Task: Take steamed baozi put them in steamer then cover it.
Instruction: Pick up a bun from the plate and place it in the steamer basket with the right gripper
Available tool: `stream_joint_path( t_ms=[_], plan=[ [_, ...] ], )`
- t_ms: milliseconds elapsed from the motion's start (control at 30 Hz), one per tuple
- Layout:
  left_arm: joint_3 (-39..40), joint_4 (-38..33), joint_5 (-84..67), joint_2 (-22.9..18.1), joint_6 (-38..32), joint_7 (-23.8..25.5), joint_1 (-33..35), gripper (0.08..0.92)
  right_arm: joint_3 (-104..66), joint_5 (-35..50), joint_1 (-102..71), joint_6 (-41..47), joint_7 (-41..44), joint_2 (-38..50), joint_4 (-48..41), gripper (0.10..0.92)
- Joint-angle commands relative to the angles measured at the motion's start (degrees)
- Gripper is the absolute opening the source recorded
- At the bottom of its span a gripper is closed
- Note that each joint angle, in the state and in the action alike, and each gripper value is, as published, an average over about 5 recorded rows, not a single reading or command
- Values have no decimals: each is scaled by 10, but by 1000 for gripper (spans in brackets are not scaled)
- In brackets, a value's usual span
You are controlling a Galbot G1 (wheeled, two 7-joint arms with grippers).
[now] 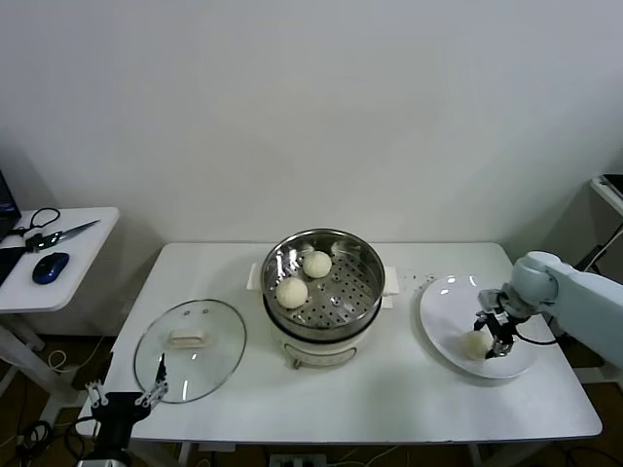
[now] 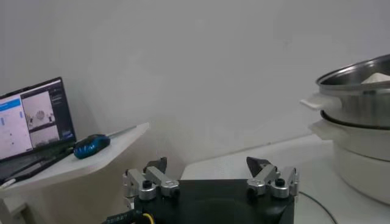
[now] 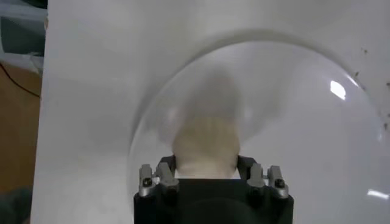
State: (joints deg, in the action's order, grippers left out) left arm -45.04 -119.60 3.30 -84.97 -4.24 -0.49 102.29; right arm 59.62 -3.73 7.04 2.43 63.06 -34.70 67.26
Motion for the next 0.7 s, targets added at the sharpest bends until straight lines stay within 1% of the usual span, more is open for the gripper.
stream_joint_path(
  t_ms=[33, 133, 300, 467, 700],
  plan=[
    [3, -2, 0, -2, 2, 0, 1, 823, 120, -74, 226, -216, 16, -31, 41, 652],
    [7, -3, 2, -6, 3, 1, 2, 823, 166, -101, 328, -311, 25, -63, 66, 653],
    [9, -2, 5, -7, 4, 2, 4, 823, 216, -100, 444, -389, 31, -126, 92, 654],
    [9, 4, 5, -7, 4, 2, 3, 823, 200, -88, 468, -408, 33, -206, 114, 660],
    [11, 4, 7, -12, 5, 4, -1, 823, 137, -134, 369, -404, 34, -338, 89, 662]
  ],
)
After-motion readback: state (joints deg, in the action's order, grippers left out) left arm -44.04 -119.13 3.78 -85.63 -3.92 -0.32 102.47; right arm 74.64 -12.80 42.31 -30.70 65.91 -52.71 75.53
